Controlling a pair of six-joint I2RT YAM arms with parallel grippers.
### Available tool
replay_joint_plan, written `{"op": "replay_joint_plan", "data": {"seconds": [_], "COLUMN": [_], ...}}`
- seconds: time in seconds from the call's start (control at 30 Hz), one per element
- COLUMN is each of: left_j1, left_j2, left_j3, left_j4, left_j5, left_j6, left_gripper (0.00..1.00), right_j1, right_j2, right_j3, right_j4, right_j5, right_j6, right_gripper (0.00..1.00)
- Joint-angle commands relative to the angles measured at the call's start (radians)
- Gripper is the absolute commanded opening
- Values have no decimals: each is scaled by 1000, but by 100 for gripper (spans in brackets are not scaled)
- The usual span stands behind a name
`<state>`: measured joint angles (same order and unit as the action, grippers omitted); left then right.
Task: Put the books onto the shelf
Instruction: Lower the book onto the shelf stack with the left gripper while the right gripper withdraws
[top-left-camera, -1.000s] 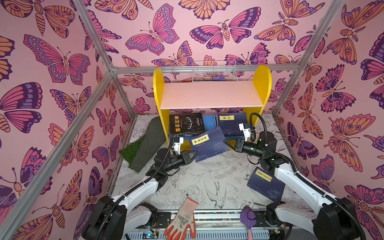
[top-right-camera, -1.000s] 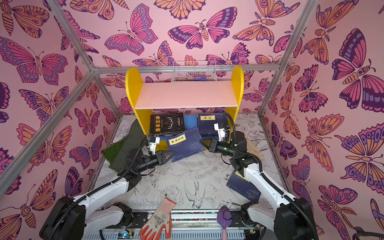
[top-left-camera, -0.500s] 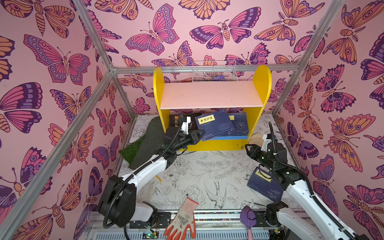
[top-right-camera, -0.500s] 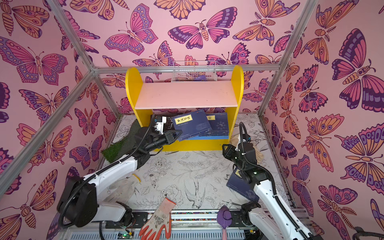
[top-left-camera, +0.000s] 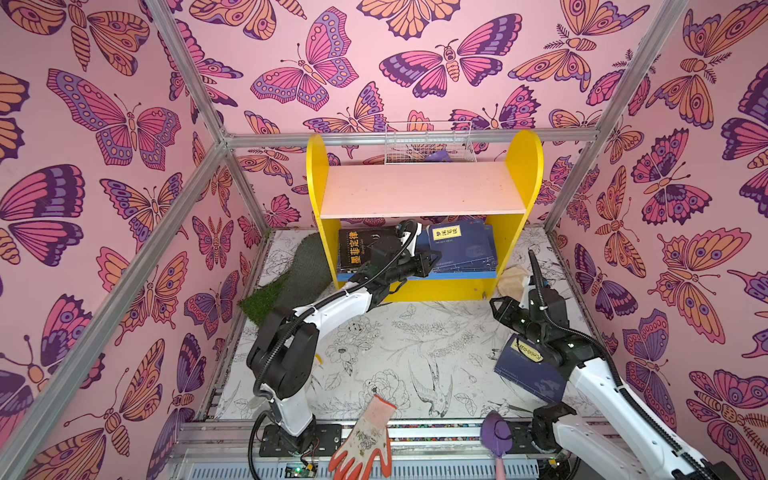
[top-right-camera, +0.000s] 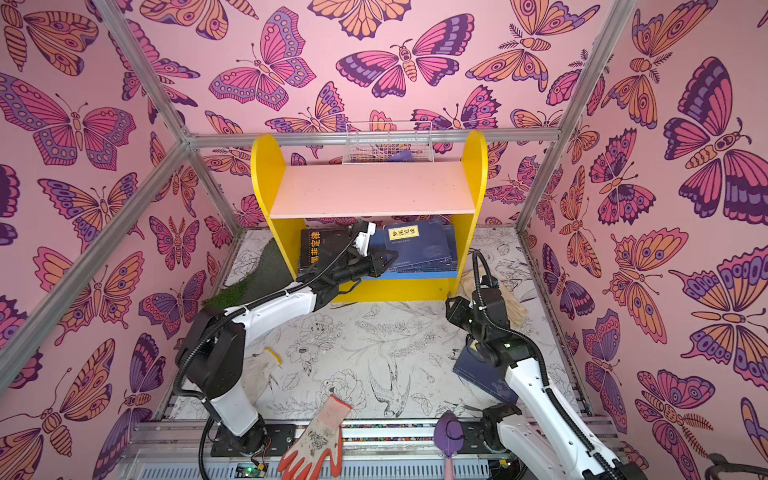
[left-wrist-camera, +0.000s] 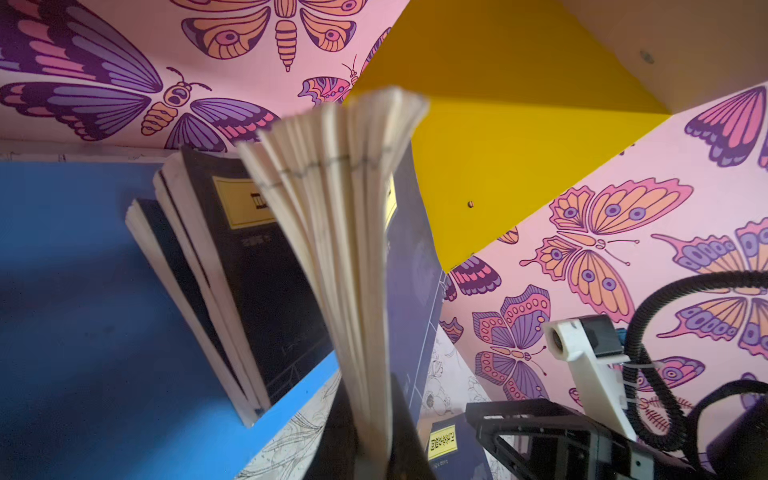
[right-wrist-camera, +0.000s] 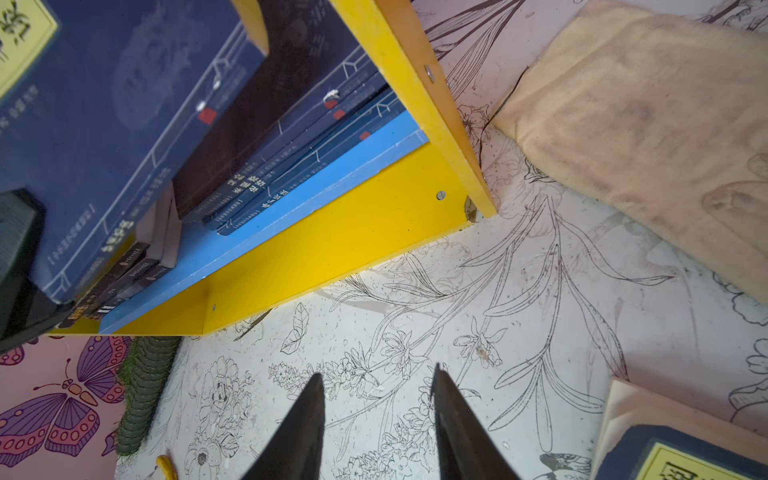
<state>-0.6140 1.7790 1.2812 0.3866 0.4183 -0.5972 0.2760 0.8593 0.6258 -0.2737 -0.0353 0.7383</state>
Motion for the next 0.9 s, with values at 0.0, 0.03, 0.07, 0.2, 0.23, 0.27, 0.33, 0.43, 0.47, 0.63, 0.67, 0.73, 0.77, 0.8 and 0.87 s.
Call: {"op": "replay_joint_plan", "data": {"seconds": [0.0,0.03,0.07,0.2,0.23,0.27,0.33,0.43,0.47,0.63,0.67,0.73,0.77,0.8,0.87], "left_j1": [-3,-2,-2,-3,-4,-4,-5,-3,-3,-3,-4,-4,-4,-3,0], "left_j2": [39,56,69,125,141,150,174,197,204,237,242,252,256,259,256], "left_j3": [76,93,106,176,191,204,228,253,261,323,333,362,375,384,385], "left_j4": [-6,-9,-15,-50,-56,-69,-91,-112,-123,-202,-213,-256,-273,-291,-304], "left_j5": [-27,-23,-24,14,18,21,32,46,51,64,67,72,75,78,71], "left_j6": [44,42,38,43,48,52,63,76,81,116,121,137,146,156,157], "left_gripper": [0,0,0,0,0,0,0,0,0,0,0,0,0,0,0], "right_j1": [-5,-6,-6,-5,-6,-6,-6,-6,-6,-6,-6,-5,-6,-6,-6], "right_j2": [6,9,10,16,16,17,22,22,20,27,27,30,29,29,28], "right_j3": [-7,-6,-6,-7,-9,-8,-9,-14,-17,-21,-20,-20,-21,-20,-23], "right_j4": [-18,-17,-15,-12,-9,-9,-8,-7,-7,-3,-3,-1,2,0,2], "right_j5": [-1,-5,-9,-11,-9,-9,-10,-8,-5,-2,-2,-2,-3,0,2], "right_j6": [-16,-15,-16,-20,-19,-19,-19,-19,-17,-14,-15,-13,-13,-10,-8], "right_gripper": [44,43,43,43,43,43,43,43,43,43,43,43,43,43,43]}}
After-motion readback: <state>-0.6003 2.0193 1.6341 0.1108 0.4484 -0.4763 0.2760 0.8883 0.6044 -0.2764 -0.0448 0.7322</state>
